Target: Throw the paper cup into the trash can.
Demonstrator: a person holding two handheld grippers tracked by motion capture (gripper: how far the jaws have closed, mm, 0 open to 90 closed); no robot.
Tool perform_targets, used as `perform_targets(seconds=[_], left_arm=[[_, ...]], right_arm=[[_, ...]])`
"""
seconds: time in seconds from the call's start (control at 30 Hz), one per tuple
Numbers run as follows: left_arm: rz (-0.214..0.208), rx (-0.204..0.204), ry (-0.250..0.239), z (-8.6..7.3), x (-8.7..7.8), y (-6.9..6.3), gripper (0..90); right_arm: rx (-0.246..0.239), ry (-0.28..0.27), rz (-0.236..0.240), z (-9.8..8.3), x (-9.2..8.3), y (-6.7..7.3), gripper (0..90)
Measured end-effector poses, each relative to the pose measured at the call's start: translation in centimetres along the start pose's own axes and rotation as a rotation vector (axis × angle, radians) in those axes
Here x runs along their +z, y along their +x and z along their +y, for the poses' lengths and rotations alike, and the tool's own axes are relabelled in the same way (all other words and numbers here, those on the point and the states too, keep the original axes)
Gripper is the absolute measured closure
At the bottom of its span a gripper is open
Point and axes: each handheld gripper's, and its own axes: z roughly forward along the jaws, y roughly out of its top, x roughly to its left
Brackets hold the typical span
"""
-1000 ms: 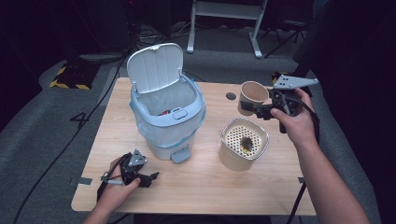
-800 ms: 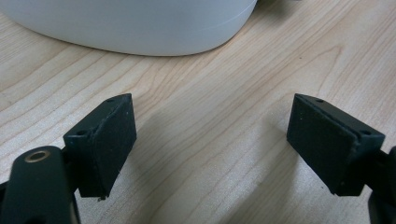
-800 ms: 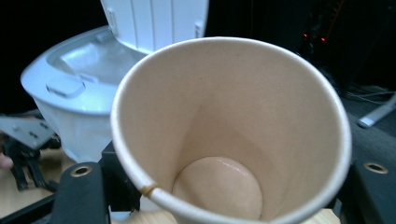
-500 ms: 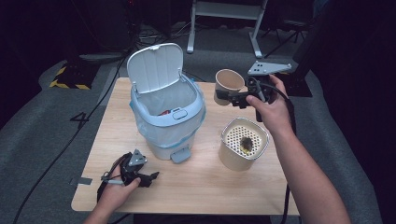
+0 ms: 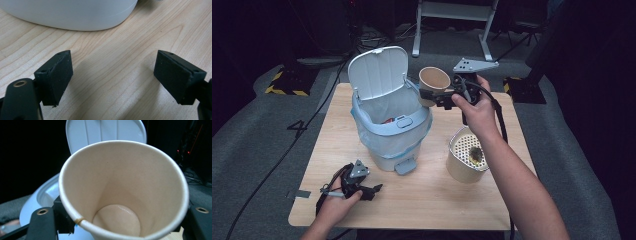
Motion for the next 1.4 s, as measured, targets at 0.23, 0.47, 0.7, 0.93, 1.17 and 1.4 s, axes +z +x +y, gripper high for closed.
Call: perform_targets(seconds=[0.23,0.47,0.7,0.93,1.17,1.4], left_arm=[[0.002,0.004,0.001,0.0,0.0,0.0,16.0],[-0.004,0.002,0.0,0.0,0.0,0.0,16.0],[-0.005,0.002,0.0,0.0,0.0,0.0,16.0],[-0.005,0.002,0.0,0.0,0.0,0.0,16.0],[-0.005,0.003,0.0,0.0,0.0,0.0,16.0],[-0.005,0.004,0.001,0.0,0.0,0.0,16.0]], right_arm=[[0.023,0.001,0.018,0.3,2.4,0.7,29.5],[0.025,0.01,0.015,0.4,4.2,1.3,29.1],[0.007,0.066,0.023,0.4,5.8,2.0,29.0],[-0.029,0.121,0.015,0.5,6.8,2.5,28.7],[-0.058,0.155,-0.004,0.3,7.5,2.9,28.0],[-0.092,0.059,-0.046,0.4,7.4,3.3,16.9]])
